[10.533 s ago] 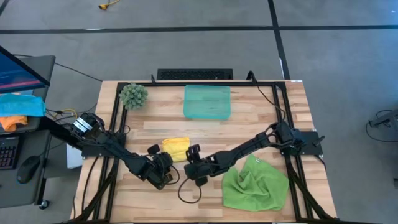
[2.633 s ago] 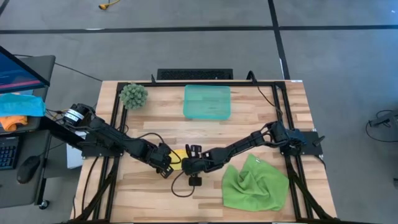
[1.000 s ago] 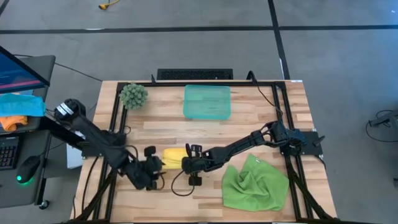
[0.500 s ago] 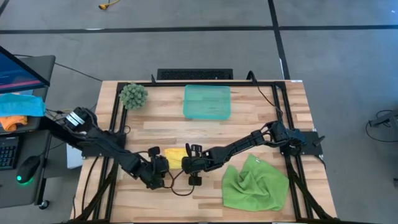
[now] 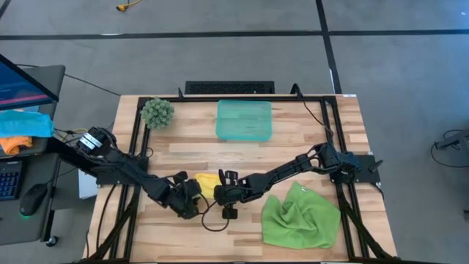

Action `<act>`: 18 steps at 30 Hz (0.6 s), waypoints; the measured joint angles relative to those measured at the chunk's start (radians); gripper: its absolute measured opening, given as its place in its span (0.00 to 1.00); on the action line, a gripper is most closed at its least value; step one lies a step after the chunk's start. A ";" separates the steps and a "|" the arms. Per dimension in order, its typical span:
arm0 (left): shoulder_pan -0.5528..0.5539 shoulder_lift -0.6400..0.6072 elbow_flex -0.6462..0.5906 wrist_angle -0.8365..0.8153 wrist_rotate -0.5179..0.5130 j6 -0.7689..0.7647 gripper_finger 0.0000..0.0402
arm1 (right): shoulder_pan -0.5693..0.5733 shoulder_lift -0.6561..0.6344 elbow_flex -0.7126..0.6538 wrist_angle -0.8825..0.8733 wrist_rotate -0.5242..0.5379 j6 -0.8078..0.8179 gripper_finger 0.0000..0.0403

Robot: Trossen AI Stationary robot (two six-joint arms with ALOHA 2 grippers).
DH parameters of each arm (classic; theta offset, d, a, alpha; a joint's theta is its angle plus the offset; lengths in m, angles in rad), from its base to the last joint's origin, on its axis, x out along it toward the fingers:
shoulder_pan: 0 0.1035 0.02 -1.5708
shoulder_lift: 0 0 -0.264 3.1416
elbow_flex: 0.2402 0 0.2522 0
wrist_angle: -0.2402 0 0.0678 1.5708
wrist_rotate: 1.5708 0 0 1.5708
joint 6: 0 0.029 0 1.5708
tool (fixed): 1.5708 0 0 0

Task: Roll microfiber towels into tight, uniform cylinder then place into a basket
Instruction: Roll the yellow microfiber cloth

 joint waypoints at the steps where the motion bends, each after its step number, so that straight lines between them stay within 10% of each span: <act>1: 0.001 0.000 0.000 0.000 0.006 -0.008 0.40 | 0.000 0.000 0.000 0.000 0.000 0.000 0.11; 18: 0.001 0.002 -0.002 0.033 0.062 -0.077 0.40 | 0.000 -0.048 0.001 -0.073 0.027 -0.054 0.12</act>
